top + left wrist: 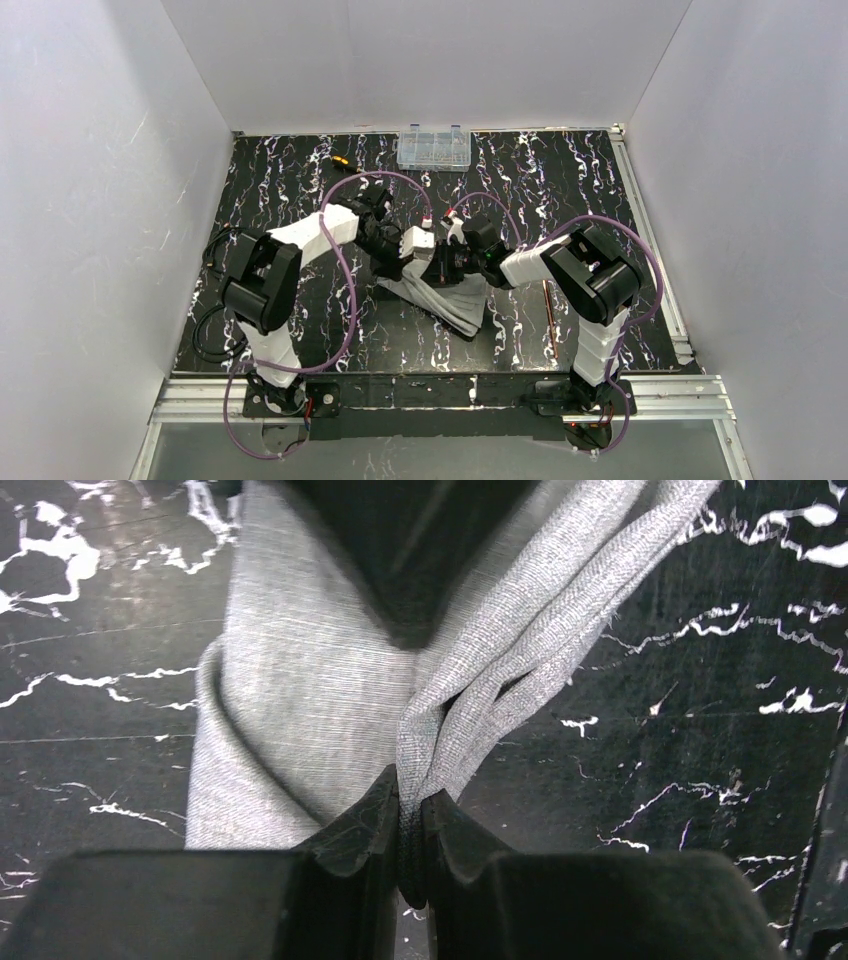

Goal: Fold the napkin into a case and place the utensils inside
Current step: Fold the 2/3-rectangle-folded napkin at the center of the board.

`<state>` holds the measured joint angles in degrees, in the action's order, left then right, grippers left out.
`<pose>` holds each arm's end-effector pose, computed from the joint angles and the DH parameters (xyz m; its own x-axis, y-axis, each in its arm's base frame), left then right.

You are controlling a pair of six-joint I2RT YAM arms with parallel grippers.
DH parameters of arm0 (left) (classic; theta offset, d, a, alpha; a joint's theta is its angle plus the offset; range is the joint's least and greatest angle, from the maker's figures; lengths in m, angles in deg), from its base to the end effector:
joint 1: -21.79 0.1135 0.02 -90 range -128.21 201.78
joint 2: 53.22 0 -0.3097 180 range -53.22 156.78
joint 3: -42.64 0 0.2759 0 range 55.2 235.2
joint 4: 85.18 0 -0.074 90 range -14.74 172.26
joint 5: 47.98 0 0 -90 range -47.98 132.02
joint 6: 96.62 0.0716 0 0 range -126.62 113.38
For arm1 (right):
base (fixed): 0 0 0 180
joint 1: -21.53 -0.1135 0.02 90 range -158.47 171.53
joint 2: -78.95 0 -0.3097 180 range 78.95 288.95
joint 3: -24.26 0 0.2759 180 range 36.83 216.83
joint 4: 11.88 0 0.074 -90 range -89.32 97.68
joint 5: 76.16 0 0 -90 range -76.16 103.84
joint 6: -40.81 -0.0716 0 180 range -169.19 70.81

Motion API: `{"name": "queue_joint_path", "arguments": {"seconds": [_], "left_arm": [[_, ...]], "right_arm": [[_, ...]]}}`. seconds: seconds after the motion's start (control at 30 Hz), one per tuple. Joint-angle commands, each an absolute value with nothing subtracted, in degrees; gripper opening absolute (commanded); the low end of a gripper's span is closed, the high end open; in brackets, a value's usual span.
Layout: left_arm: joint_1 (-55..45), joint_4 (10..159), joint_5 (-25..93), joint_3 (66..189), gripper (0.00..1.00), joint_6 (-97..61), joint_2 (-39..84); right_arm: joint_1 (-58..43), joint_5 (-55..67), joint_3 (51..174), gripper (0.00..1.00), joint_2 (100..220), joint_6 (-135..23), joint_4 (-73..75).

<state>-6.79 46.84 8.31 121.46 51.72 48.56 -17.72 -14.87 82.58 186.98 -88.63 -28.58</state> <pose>0.3155 -0.2171 0.1828 0.0385 0.7853 -0.6179 0.9989 -0.0470 0.0026 0.2950 0.2854 0.1230 -0.8765 0.0034 -0.4814 -0.4015 0.5467 0.7348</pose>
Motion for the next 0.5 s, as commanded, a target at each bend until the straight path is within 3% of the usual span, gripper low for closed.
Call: {"name": "queue_joint_path", "arguments": {"seconds": [0.0, 0.47], "left_arm": [[-4.4, 40.7, 3.0, 126.3, 0.09, 47.0, 50.8], [-3.6, 37.7, 3.7, 133.4, 0.09, 41.6, 57.7]], "right_arm": [[-18.9, -14.6, 79.6, 0.14, 187.2, -87.8, -22.3], [-19.3, -16.0, 80.6, 0.12, 187.7, -86.6, -21.7]]}}
